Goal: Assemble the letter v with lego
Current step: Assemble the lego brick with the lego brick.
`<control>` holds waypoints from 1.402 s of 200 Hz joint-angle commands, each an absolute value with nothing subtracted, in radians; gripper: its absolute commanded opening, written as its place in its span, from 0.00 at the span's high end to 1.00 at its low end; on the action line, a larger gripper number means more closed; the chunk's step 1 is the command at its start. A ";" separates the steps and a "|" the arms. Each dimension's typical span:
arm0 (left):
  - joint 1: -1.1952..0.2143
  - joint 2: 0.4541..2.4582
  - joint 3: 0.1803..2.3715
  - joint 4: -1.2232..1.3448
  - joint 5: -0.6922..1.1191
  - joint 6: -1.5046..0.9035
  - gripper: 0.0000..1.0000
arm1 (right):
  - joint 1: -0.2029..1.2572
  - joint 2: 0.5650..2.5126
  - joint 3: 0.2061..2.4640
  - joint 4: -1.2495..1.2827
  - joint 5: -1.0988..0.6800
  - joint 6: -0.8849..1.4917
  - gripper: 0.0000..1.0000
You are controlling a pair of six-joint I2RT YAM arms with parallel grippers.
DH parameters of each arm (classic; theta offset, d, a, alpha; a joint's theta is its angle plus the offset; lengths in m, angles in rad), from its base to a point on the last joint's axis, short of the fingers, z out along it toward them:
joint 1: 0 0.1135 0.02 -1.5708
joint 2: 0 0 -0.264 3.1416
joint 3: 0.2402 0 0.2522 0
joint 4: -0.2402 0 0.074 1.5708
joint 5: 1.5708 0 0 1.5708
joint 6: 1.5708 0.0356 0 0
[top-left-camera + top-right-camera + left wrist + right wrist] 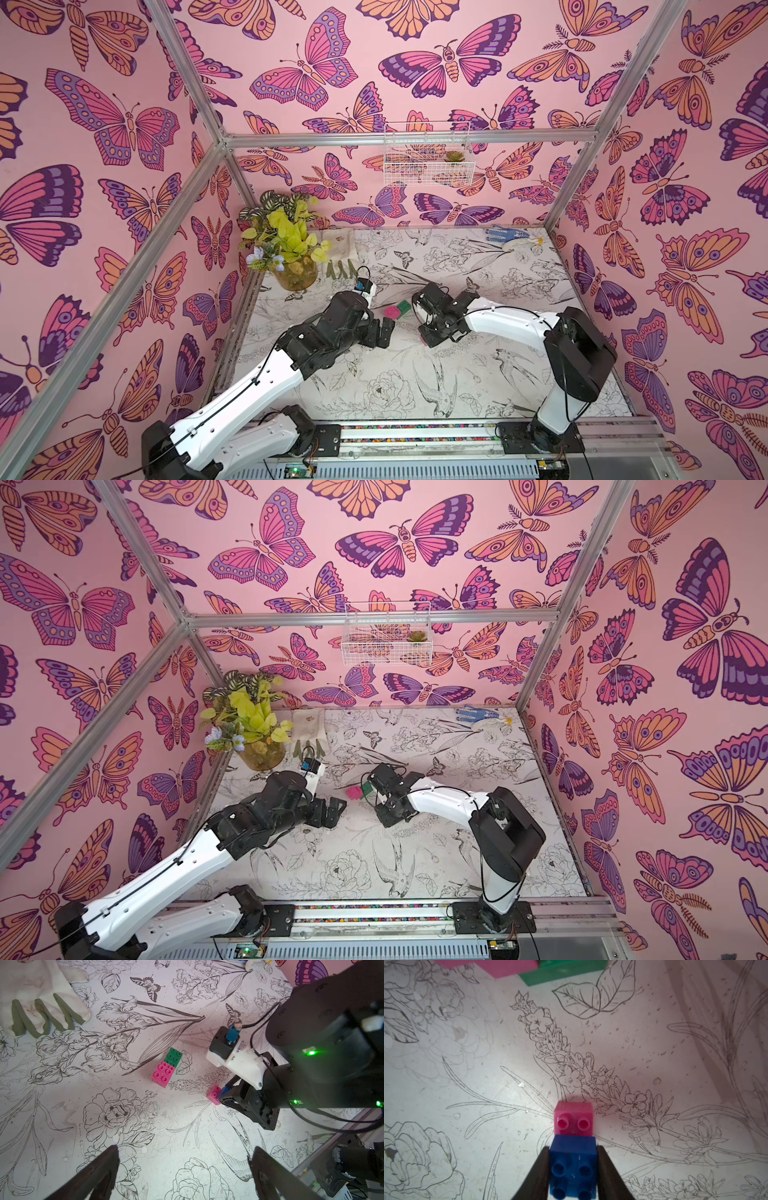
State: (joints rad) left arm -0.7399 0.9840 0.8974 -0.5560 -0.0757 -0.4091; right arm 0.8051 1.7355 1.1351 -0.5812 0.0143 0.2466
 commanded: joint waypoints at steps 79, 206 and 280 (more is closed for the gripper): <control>-0.735 0.986 0.910 -0.582 -0.091 -0.407 0.00 | 0.827 1.768 1.156 -0.624 0.041 0.303 0.80; -0.735 0.980 0.906 -0.582 -0.092 -0.406 0.00 | 0.851 1.776 1.119 -0.601 0.073 0.422 0.80; -0.735 0.971 0.914 -0.593 -0.094 -0.405 0.00 | 0.856 1.800 1.079 -0.564 0.039 0.490 0.80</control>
State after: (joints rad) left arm -0.7399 0.9874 0.8974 -0.5571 -0.0765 -0.4088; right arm 0.8436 1.7481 1.1267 -0.5503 0.0628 0.4484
